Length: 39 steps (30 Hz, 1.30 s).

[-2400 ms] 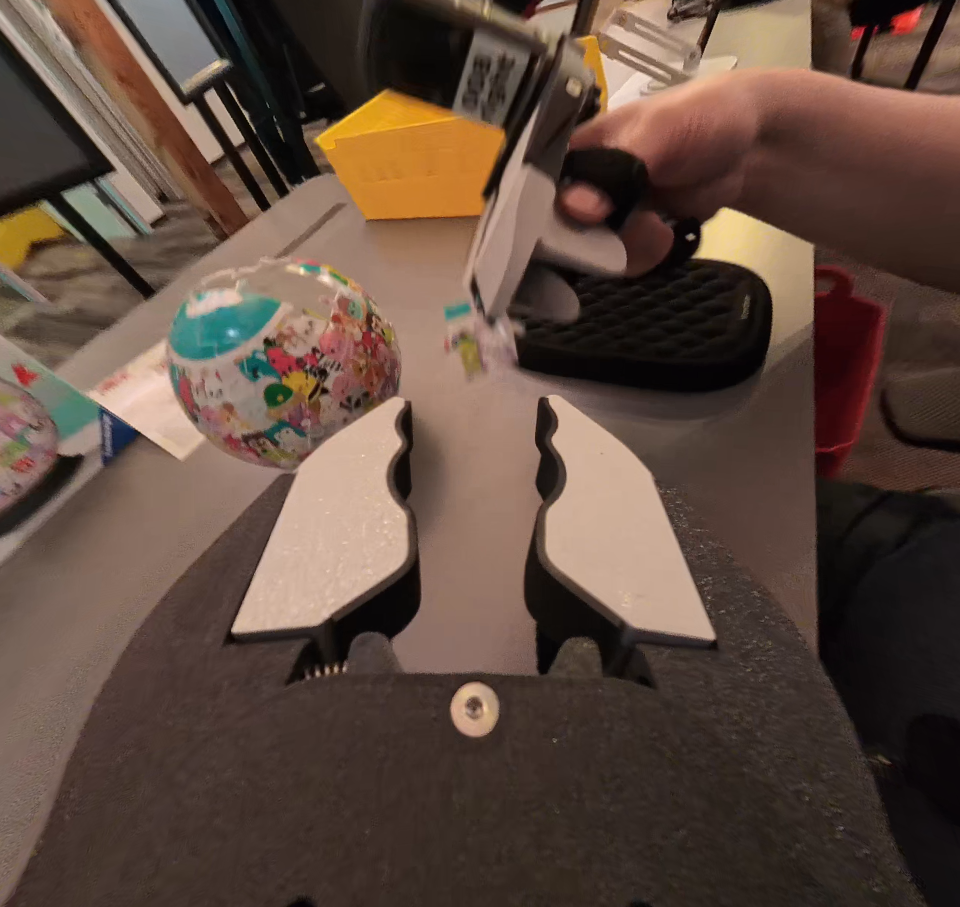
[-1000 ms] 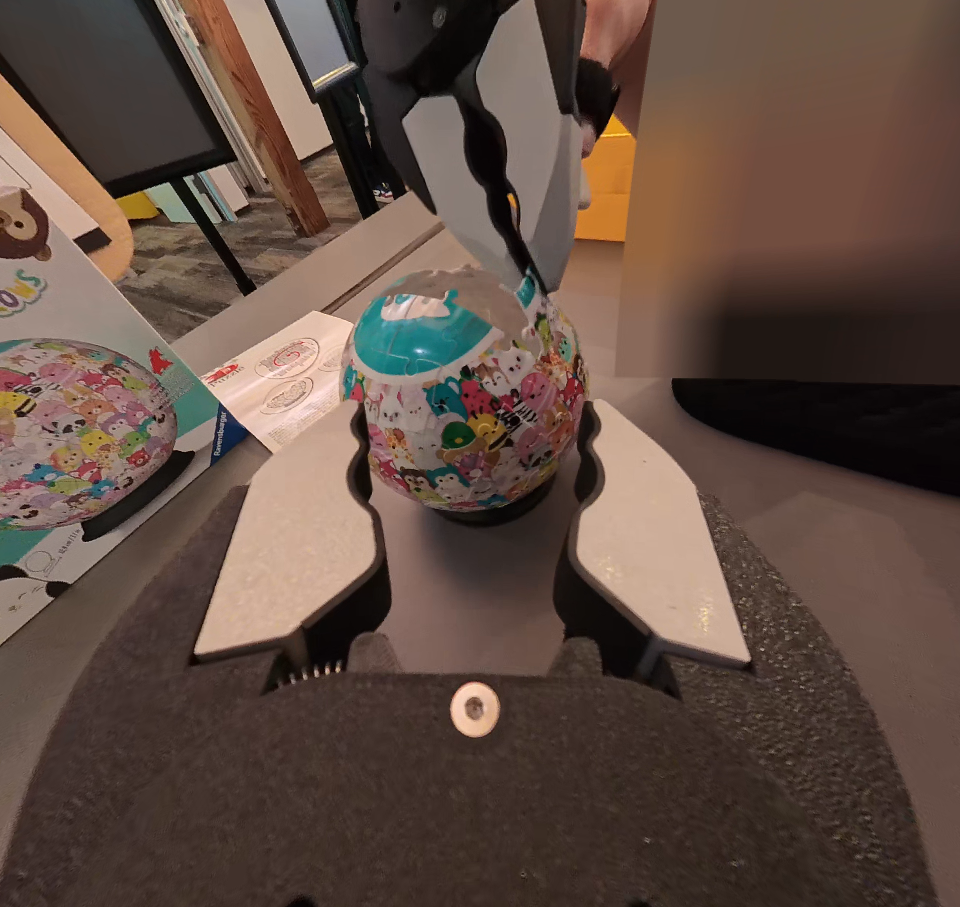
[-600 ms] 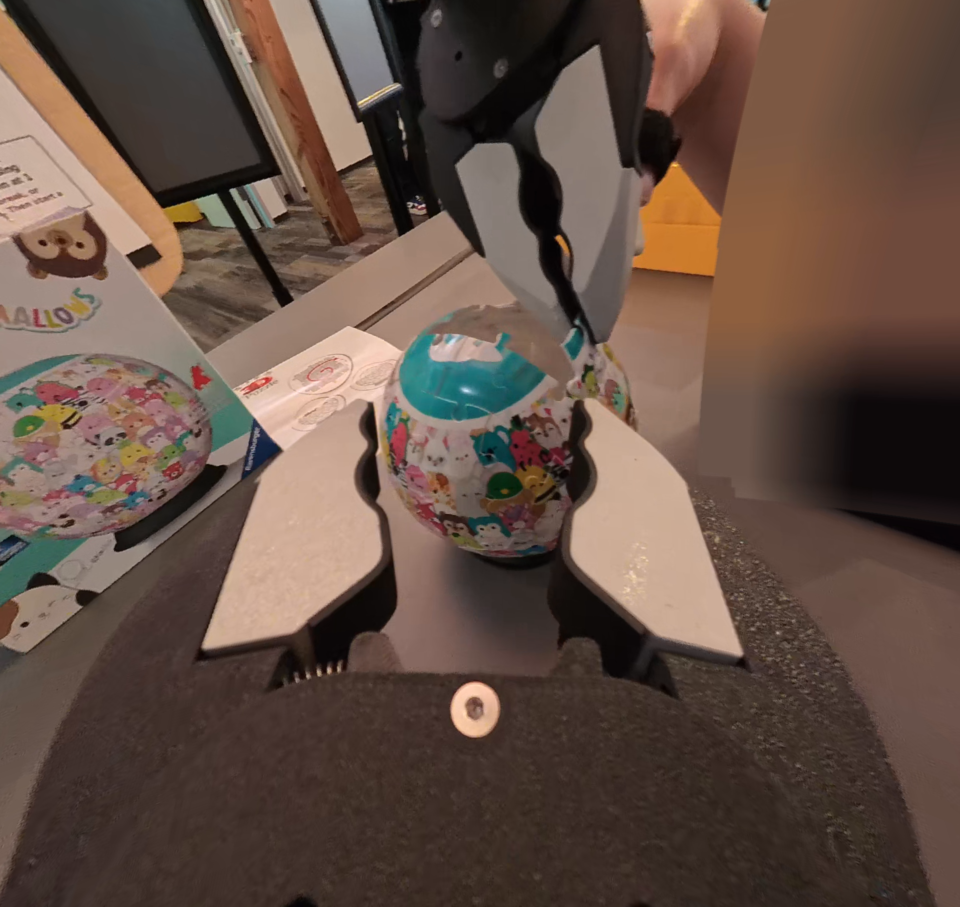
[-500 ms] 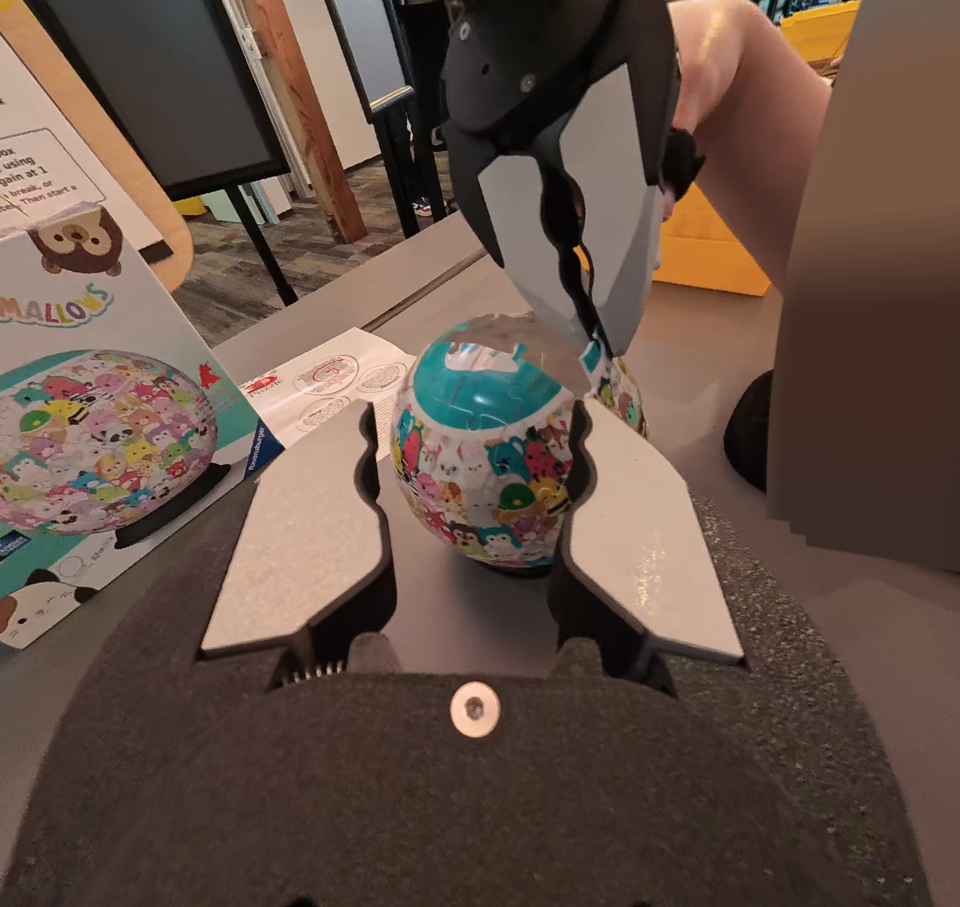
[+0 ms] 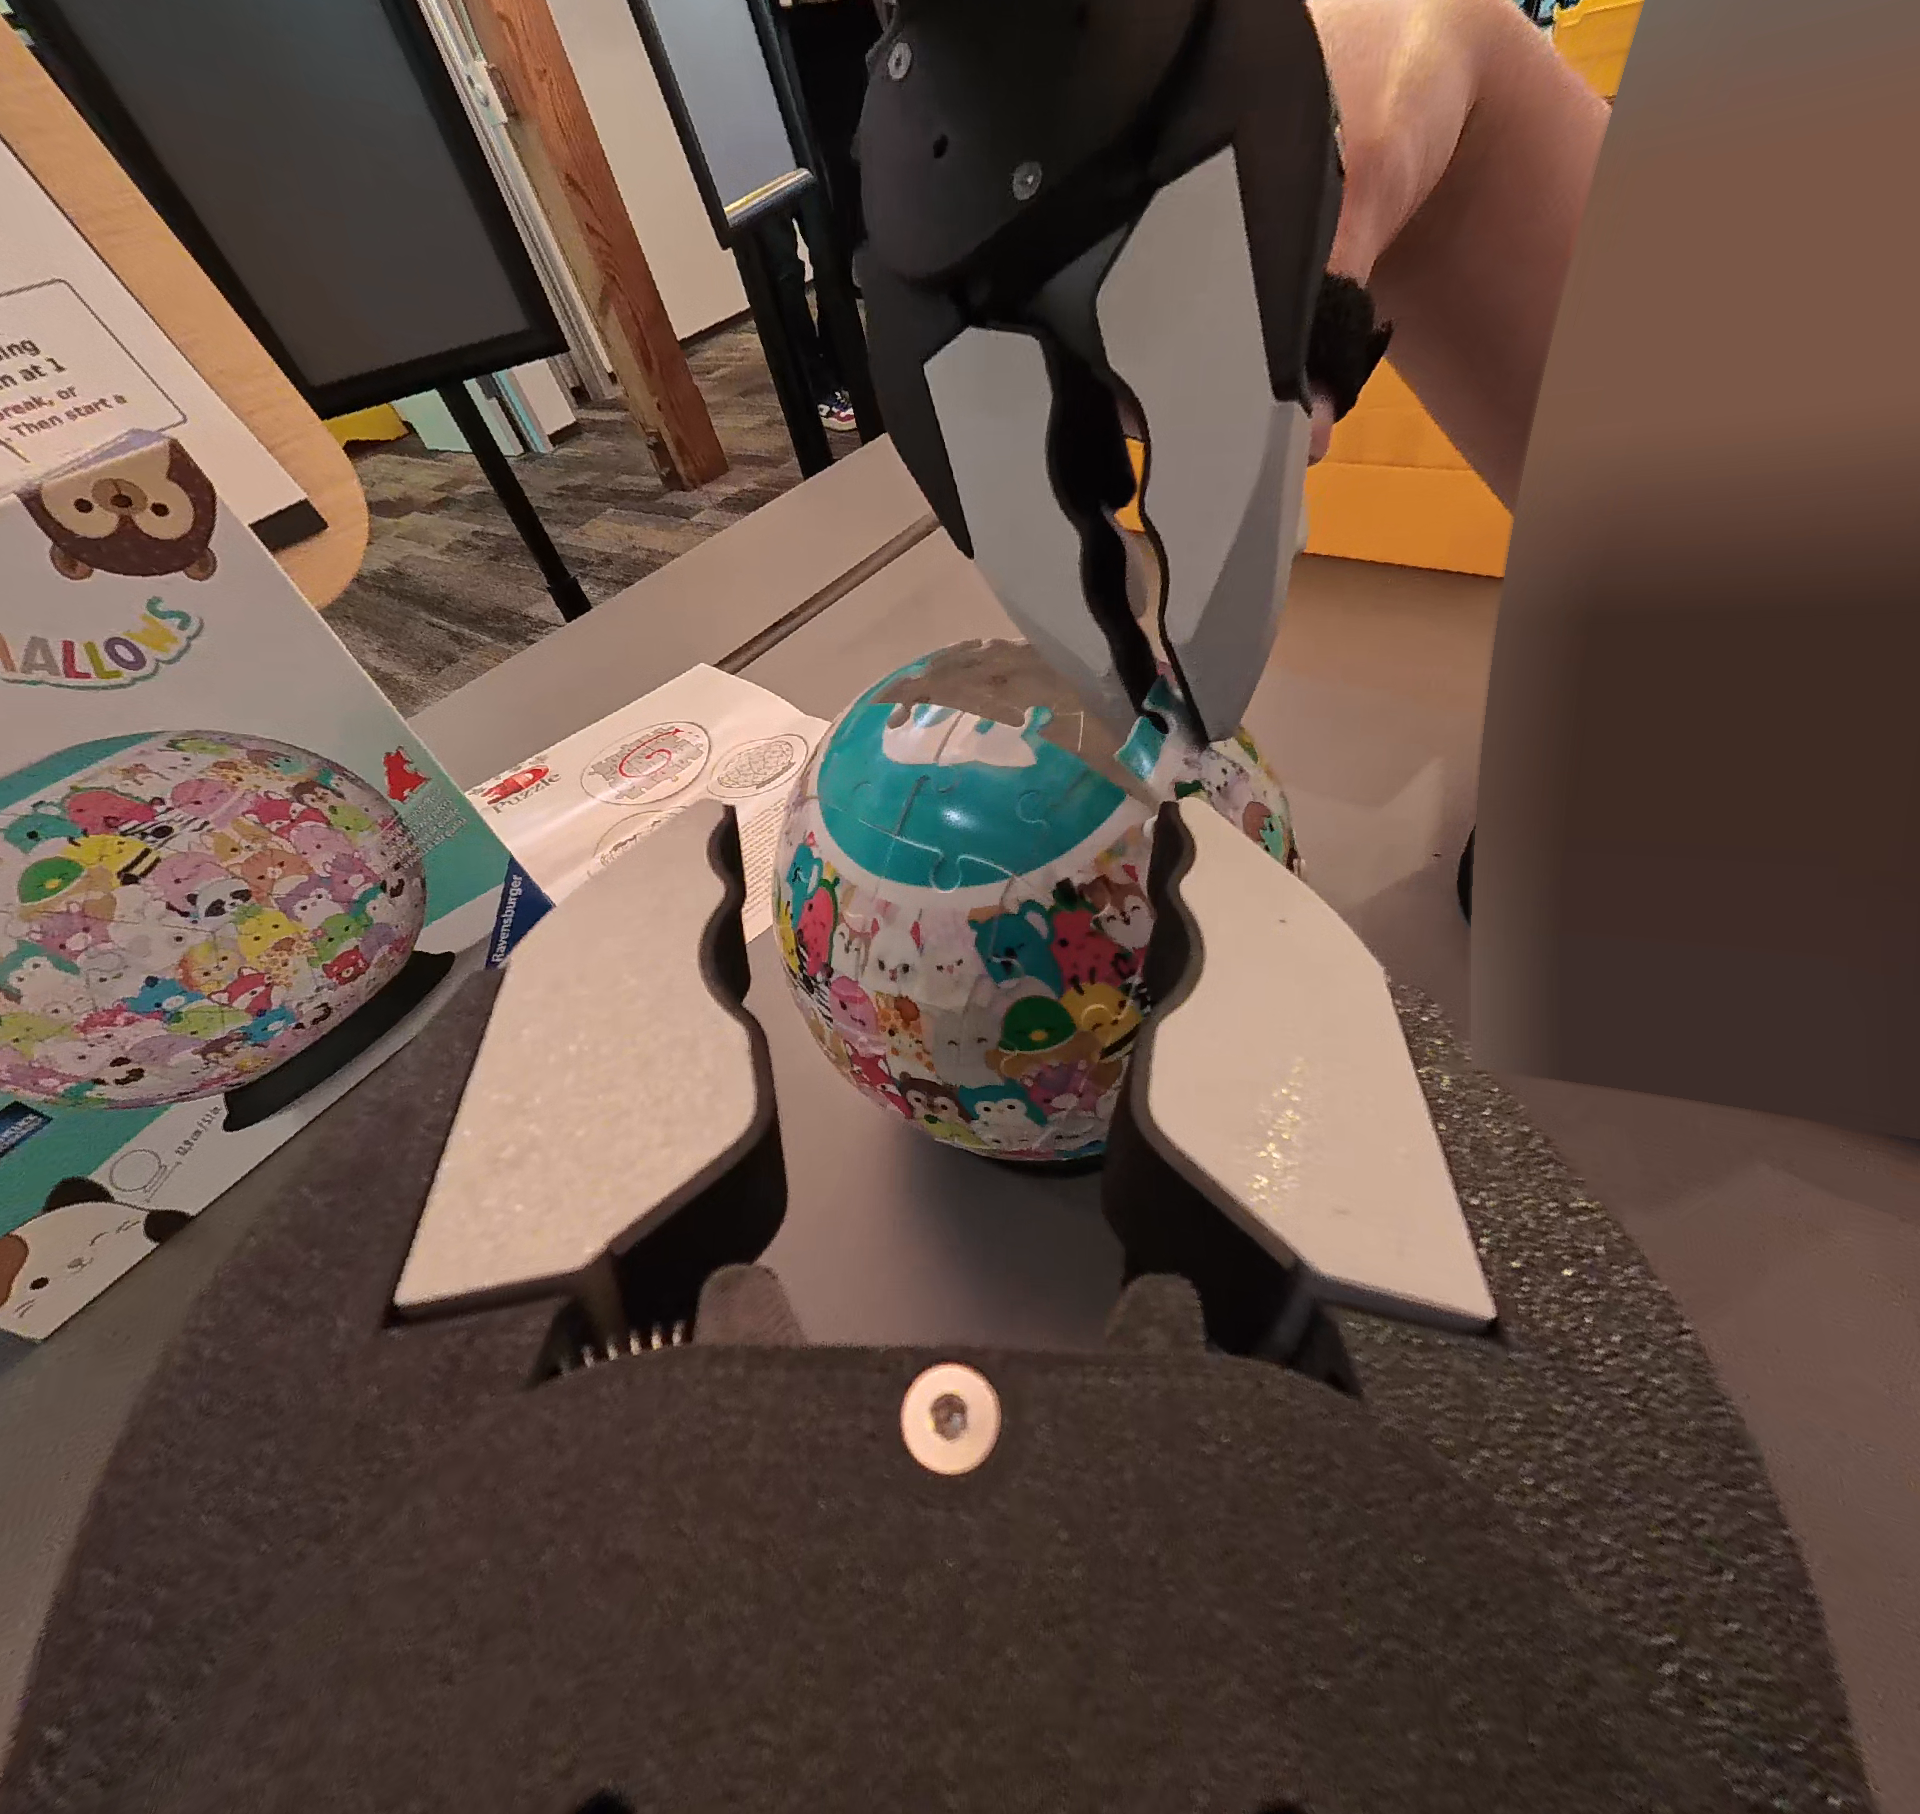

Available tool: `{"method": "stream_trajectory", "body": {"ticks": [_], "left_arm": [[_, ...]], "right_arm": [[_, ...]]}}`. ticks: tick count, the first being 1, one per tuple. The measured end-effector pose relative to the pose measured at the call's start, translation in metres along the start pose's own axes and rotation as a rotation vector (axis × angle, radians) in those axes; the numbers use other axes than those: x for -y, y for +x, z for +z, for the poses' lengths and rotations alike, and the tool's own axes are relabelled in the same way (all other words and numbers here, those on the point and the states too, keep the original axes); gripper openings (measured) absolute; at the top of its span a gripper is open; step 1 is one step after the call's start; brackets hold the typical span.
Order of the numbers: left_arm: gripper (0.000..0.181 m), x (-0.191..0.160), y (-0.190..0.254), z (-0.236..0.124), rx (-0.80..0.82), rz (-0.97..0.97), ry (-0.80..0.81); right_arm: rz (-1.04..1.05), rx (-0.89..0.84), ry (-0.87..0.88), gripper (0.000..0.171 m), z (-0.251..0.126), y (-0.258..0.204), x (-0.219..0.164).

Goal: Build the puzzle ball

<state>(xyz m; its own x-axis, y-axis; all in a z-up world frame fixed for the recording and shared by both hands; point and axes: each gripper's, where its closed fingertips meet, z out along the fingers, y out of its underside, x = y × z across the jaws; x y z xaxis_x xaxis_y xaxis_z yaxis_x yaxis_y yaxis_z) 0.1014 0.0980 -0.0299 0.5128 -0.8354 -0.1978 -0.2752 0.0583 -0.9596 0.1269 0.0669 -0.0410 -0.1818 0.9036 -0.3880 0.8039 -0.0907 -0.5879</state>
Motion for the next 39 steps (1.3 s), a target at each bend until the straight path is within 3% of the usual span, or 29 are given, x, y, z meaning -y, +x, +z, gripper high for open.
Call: {"method": "stream_trajectory", "body": {"ticks": [39], "left_arm": [[0.067, 0.012, 0.0, -0.004, 0.072, 0.135, -0.006]], "right_arm": [[-0.015, -0.106, -0.043, 0.012, 0.001, 0.005, -0.001]]}}
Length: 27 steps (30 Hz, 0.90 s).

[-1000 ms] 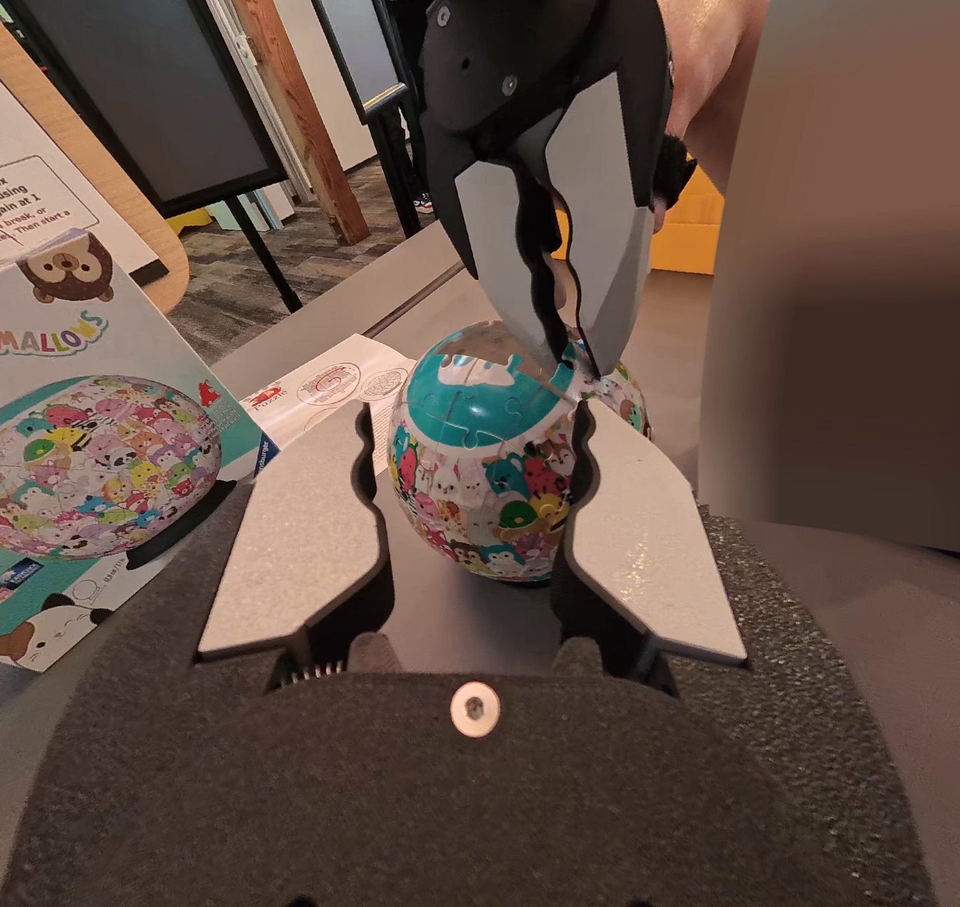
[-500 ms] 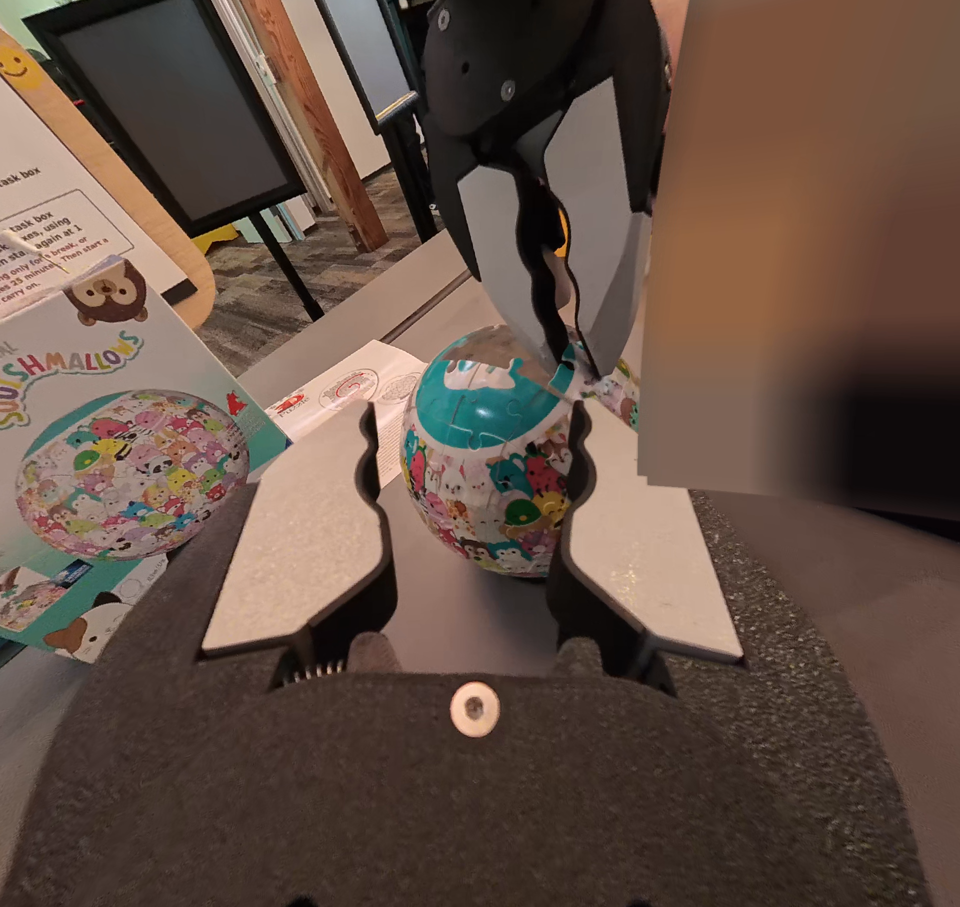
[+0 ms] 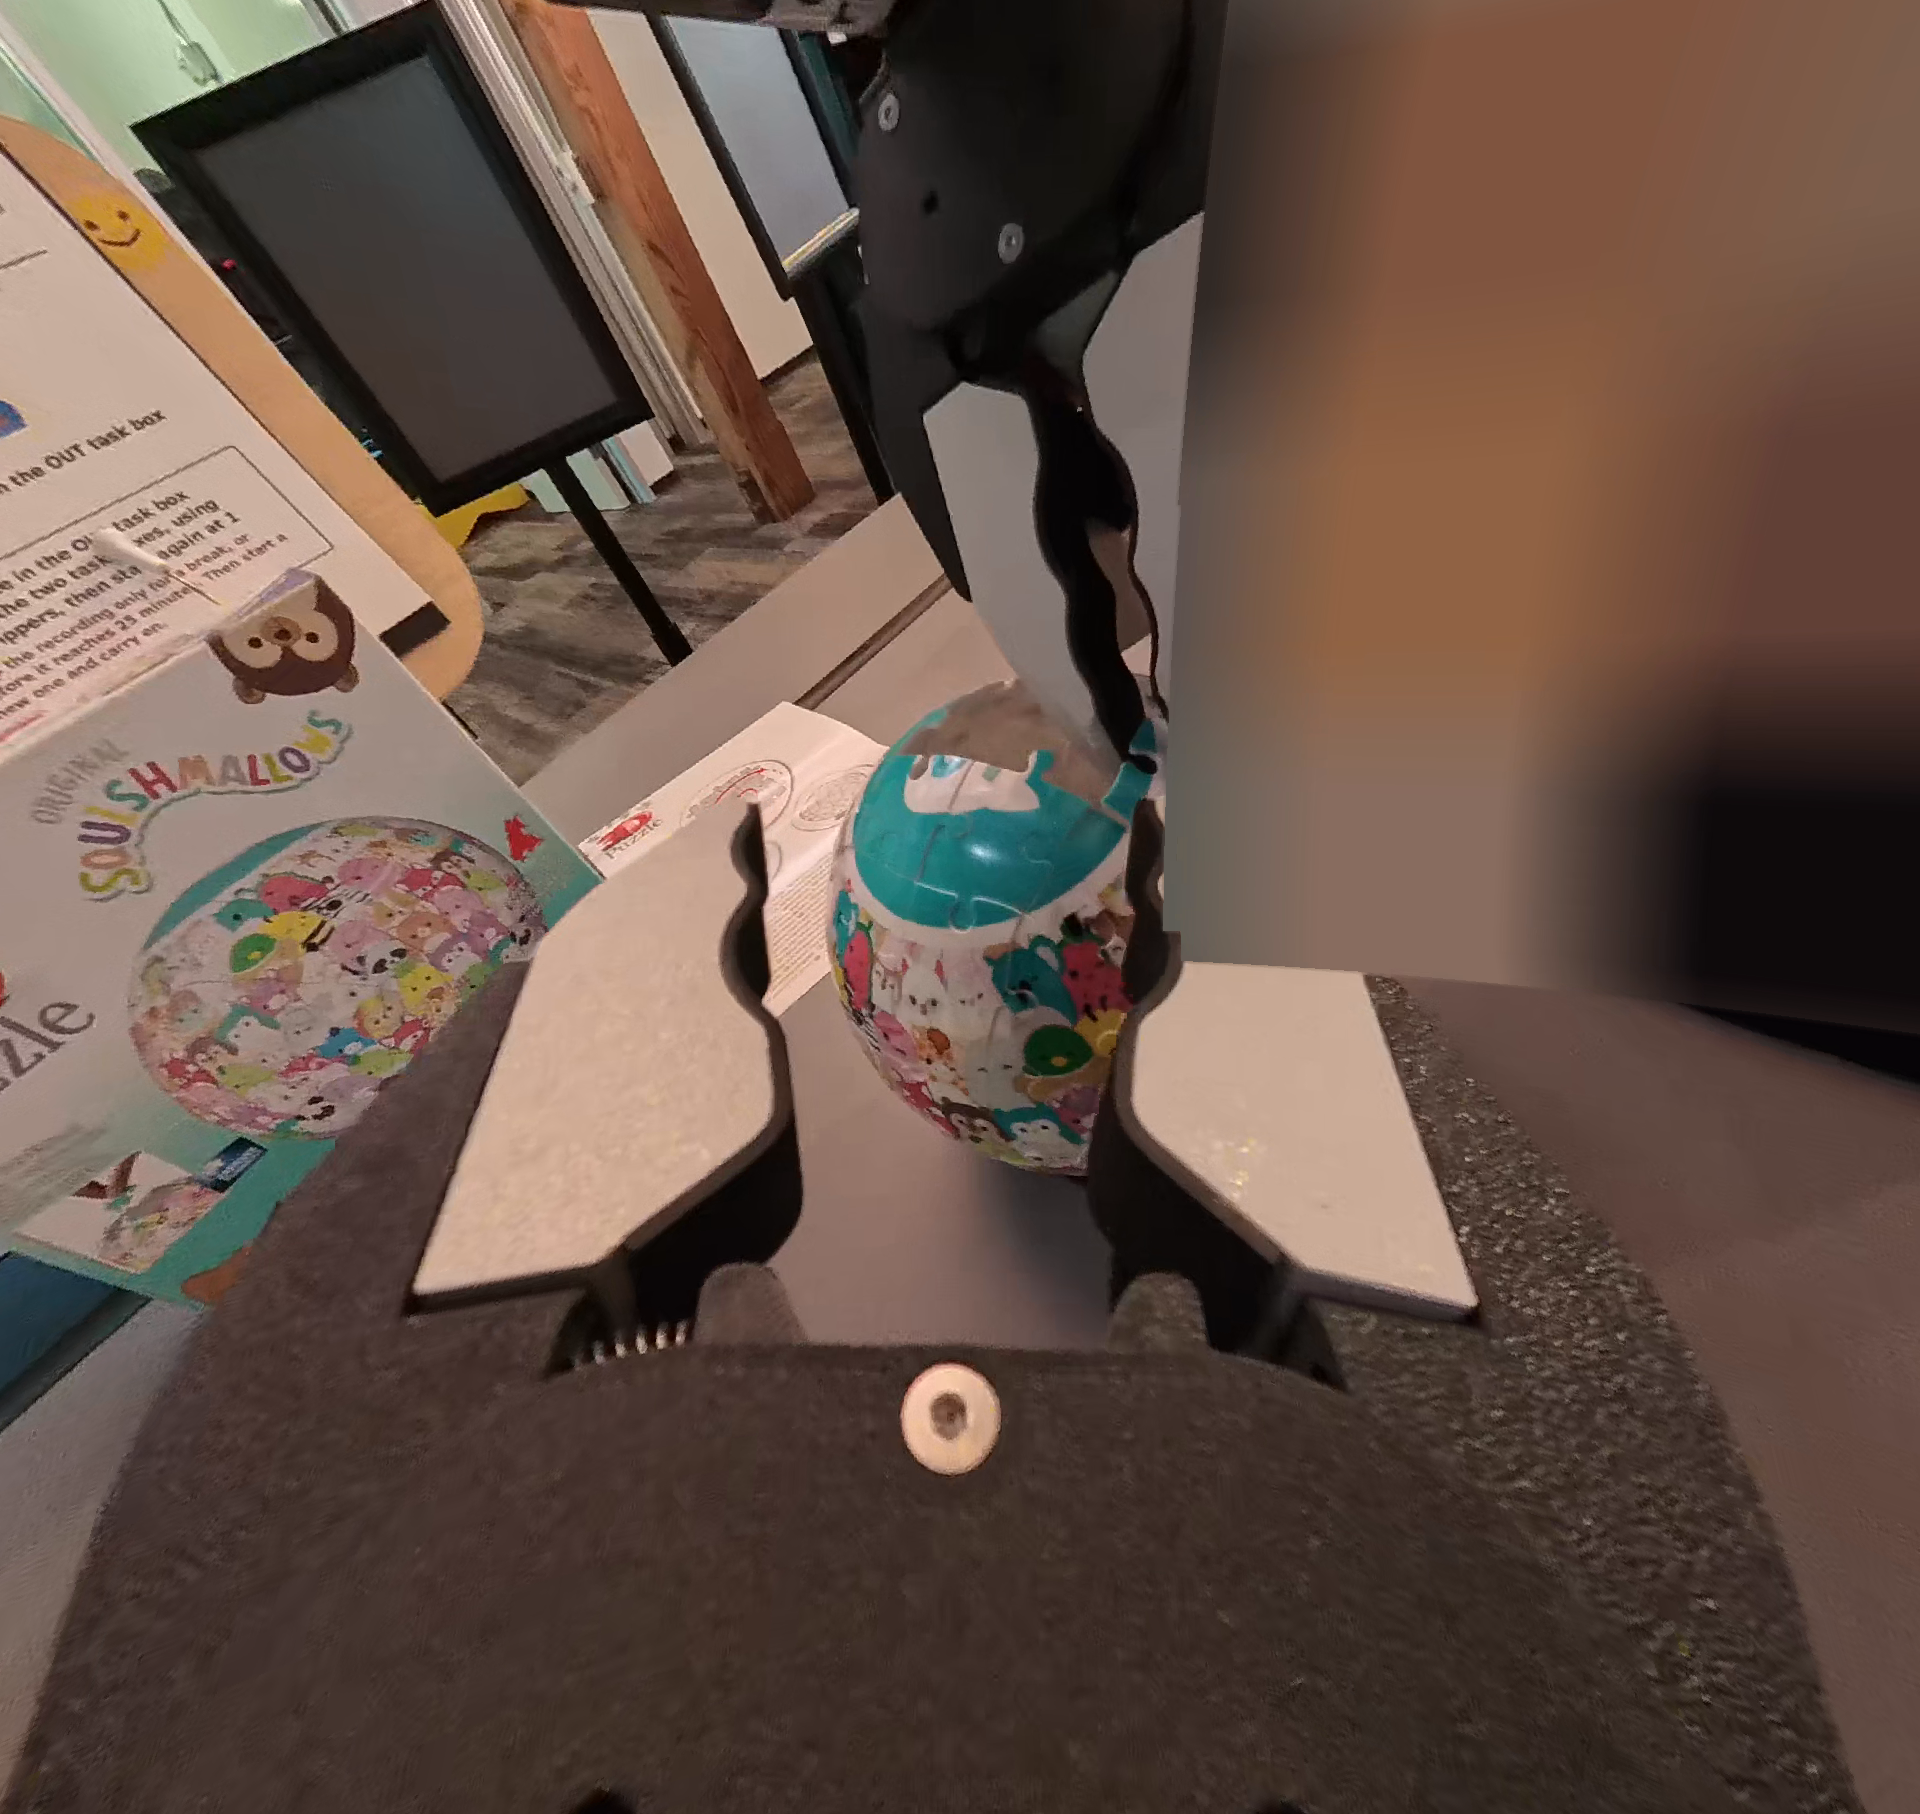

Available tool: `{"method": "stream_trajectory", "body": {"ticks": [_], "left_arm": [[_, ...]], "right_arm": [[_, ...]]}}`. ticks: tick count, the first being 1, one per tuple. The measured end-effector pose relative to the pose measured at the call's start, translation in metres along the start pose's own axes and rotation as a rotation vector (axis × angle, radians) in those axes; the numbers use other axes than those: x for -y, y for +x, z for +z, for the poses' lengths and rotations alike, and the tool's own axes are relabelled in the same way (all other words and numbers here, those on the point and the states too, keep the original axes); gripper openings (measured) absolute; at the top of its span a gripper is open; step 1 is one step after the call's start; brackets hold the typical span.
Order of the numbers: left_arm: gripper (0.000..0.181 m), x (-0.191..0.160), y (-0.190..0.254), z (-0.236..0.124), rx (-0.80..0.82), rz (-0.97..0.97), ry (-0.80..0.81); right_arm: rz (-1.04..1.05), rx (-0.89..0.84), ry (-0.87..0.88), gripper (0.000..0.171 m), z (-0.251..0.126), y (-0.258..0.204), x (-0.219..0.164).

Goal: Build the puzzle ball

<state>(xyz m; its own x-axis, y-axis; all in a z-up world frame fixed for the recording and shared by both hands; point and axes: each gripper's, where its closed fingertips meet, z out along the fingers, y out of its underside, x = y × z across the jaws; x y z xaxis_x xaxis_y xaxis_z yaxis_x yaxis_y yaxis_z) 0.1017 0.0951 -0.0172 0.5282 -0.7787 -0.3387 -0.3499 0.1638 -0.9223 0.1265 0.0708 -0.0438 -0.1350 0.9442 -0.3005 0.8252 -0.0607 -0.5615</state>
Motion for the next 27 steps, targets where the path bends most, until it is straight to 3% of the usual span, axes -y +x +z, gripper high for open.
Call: {"method": "stream_trajectory", "body": {"ticks": [27], "left_arm": [[0.064, -0.0059, 0.0098, 0.007, -0.021, 0.02, -0.037]], "right_arm": [[-0.004, -0.017, -0.004, 0.012, -0.0002, 0.0014, -0.0006]]}}
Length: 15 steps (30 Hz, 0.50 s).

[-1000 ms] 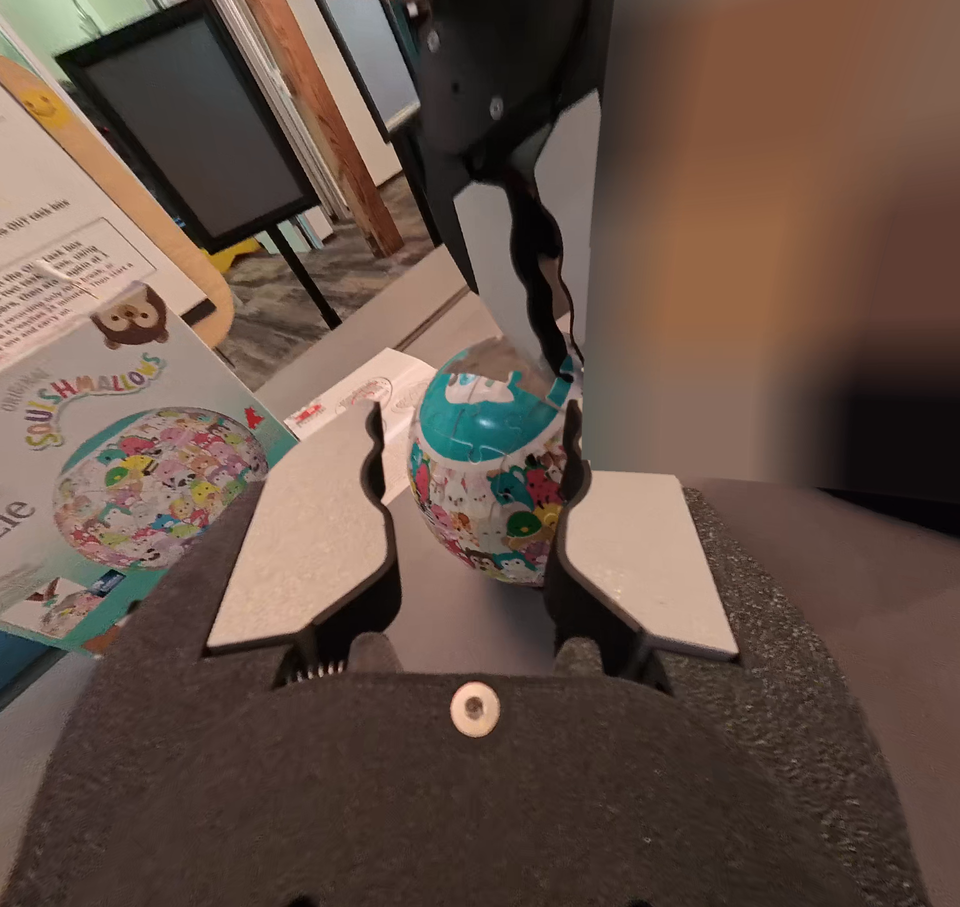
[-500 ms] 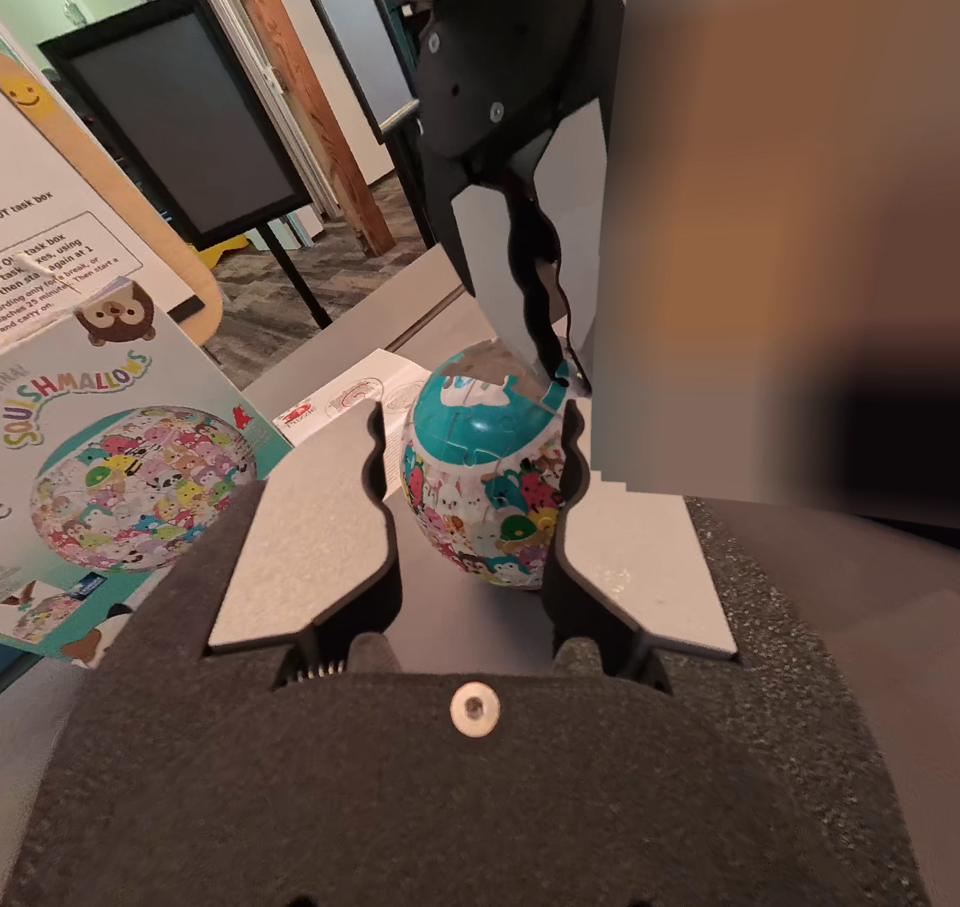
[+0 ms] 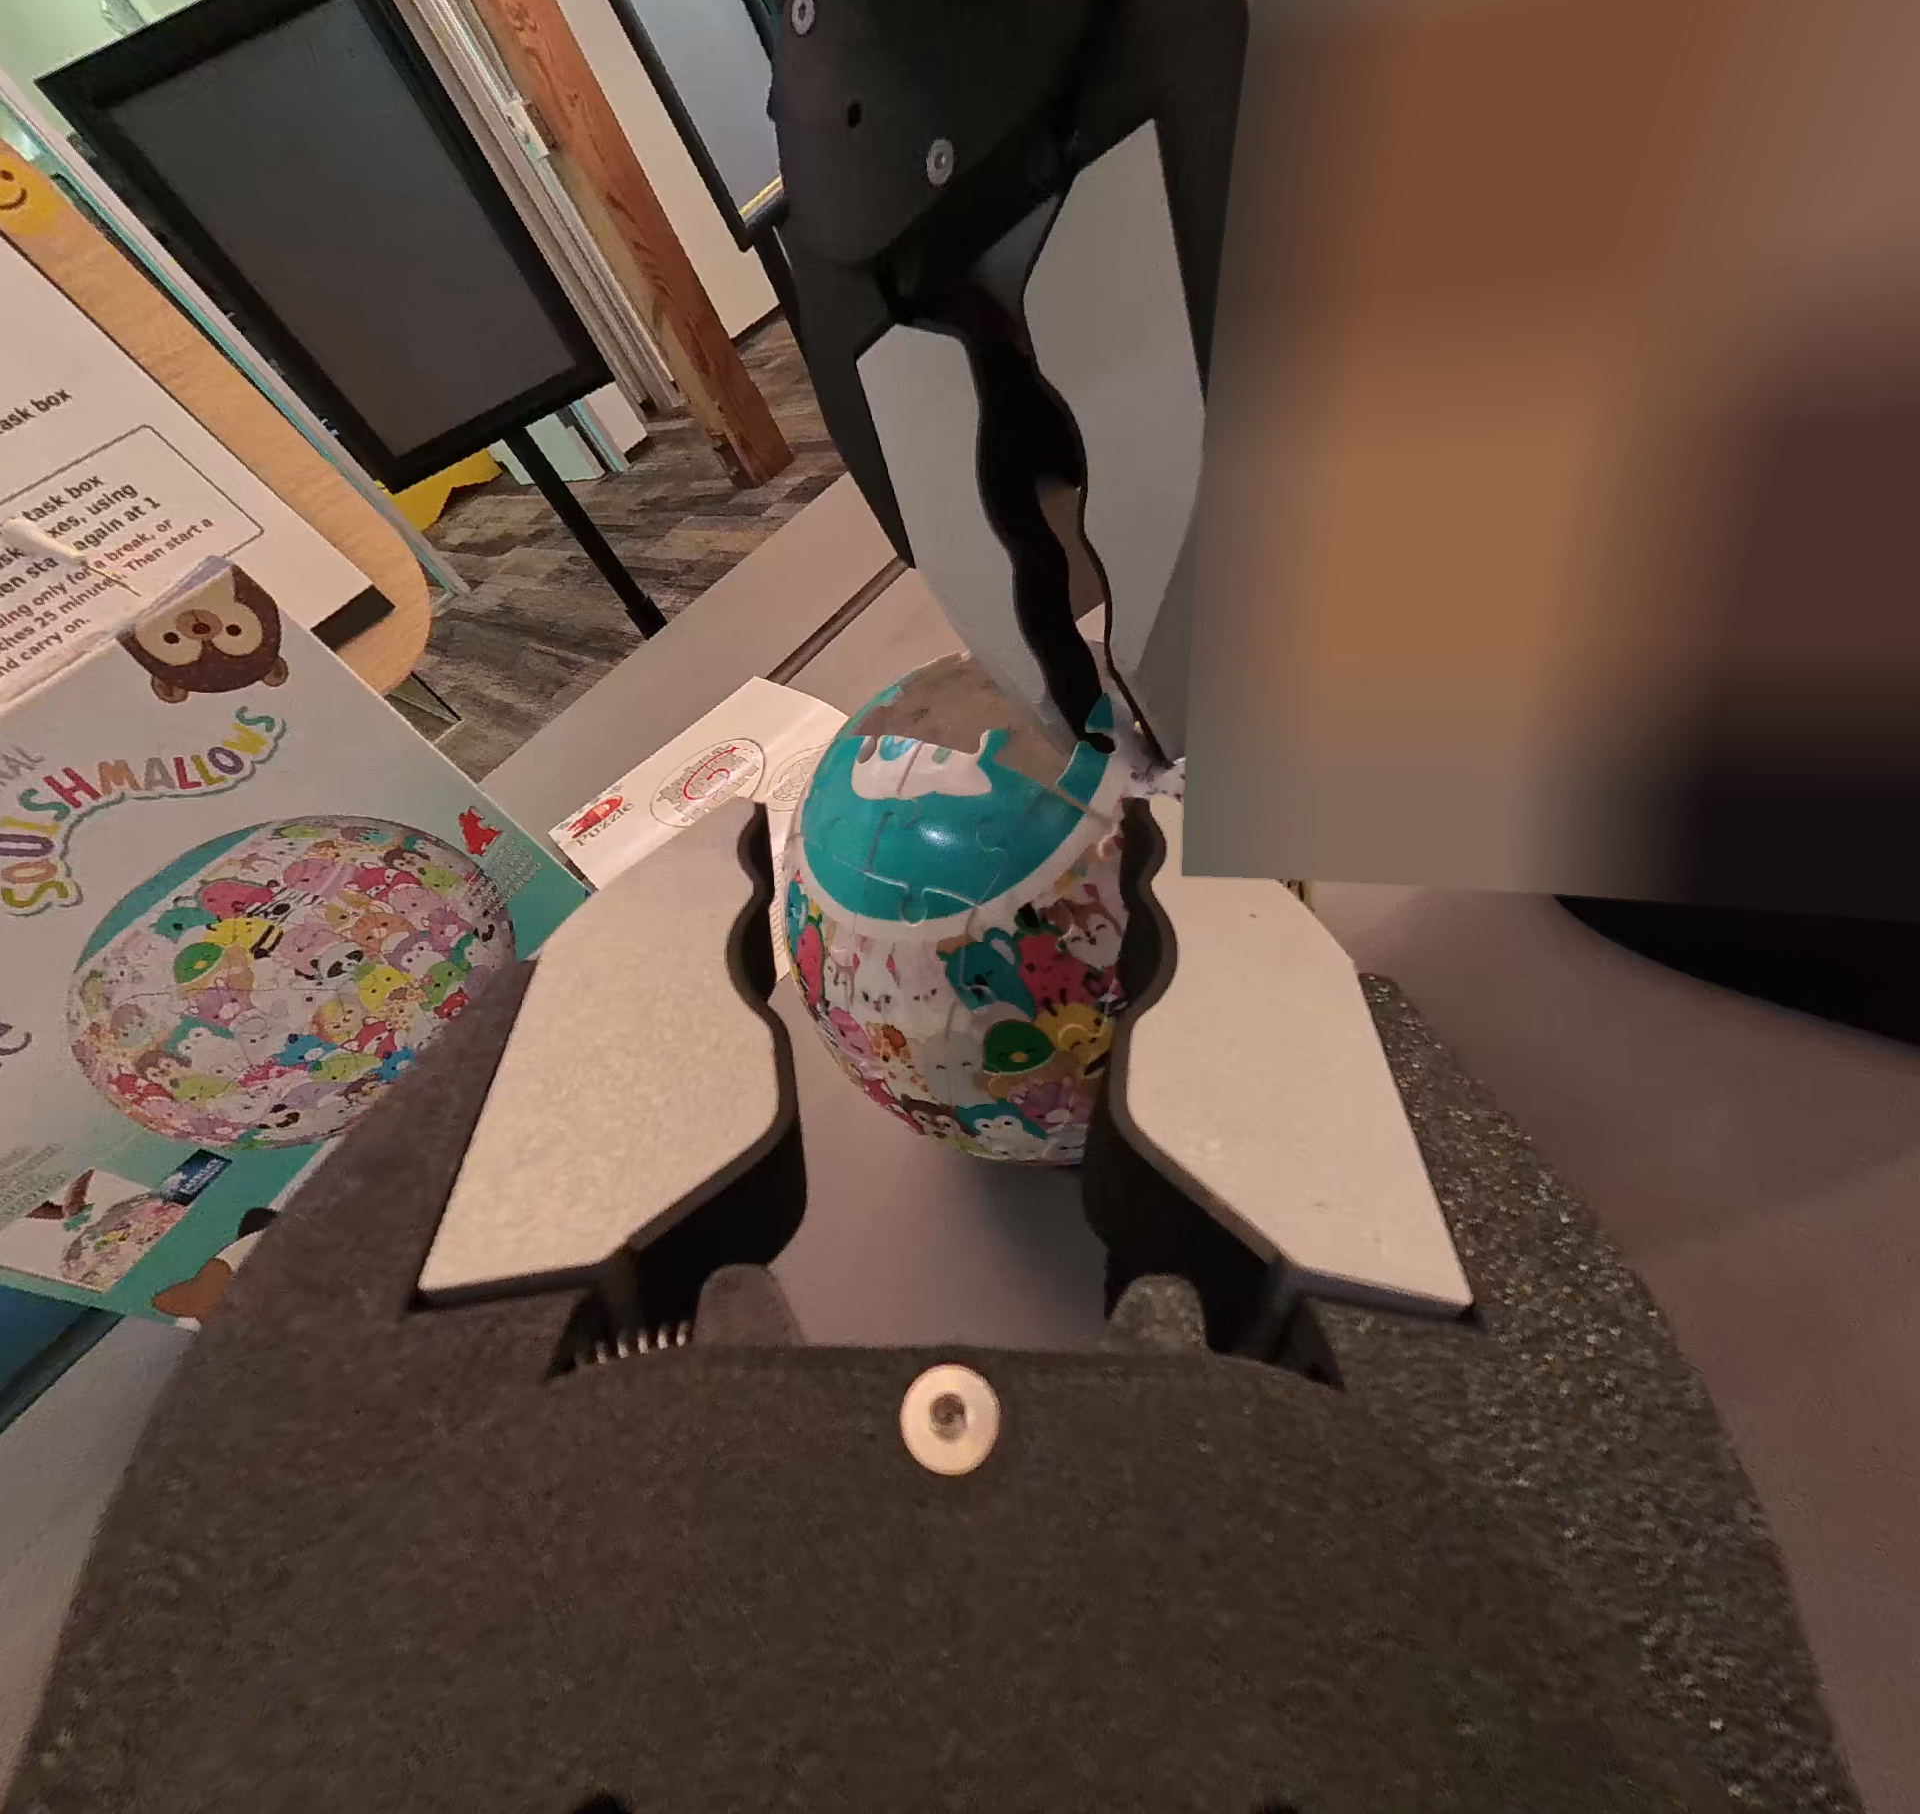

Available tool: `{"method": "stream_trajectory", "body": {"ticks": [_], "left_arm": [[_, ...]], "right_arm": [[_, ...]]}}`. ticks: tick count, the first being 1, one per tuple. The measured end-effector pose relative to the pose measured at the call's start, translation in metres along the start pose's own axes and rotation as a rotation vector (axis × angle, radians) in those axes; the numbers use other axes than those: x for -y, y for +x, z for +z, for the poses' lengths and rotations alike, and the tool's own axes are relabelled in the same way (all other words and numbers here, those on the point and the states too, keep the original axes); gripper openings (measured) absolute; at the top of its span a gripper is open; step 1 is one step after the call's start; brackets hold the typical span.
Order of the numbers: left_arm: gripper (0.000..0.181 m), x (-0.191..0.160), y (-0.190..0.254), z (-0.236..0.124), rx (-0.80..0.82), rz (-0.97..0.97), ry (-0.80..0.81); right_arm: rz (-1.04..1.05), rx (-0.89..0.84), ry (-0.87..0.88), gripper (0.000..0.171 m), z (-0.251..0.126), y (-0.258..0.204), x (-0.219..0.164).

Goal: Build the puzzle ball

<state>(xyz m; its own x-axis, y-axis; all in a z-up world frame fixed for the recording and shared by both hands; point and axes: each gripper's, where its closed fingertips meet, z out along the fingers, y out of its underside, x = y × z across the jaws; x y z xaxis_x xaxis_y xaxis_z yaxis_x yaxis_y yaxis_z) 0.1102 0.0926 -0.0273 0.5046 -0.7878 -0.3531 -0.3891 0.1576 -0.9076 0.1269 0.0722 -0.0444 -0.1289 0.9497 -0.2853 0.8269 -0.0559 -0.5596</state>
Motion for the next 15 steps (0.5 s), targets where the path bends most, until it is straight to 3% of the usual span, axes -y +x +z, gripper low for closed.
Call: {"method": "stream_trajectory", "body": {"ticks": [11, 15], "left_arm": [[0.065, 0.0, 0.005, 0.003, -0.016, 0.005, -0.005], [0.064, 0.0, 0.005, 0.003, -0.019, 0.001, -0.006]], "right_arm": [[-0.074, -0.076, 0.01, 0.019, -0.005, 0.004, 0.002], [-0.16, -0.13, 0.158, 0.018, -0.019, -0.003, 0.015]]}}
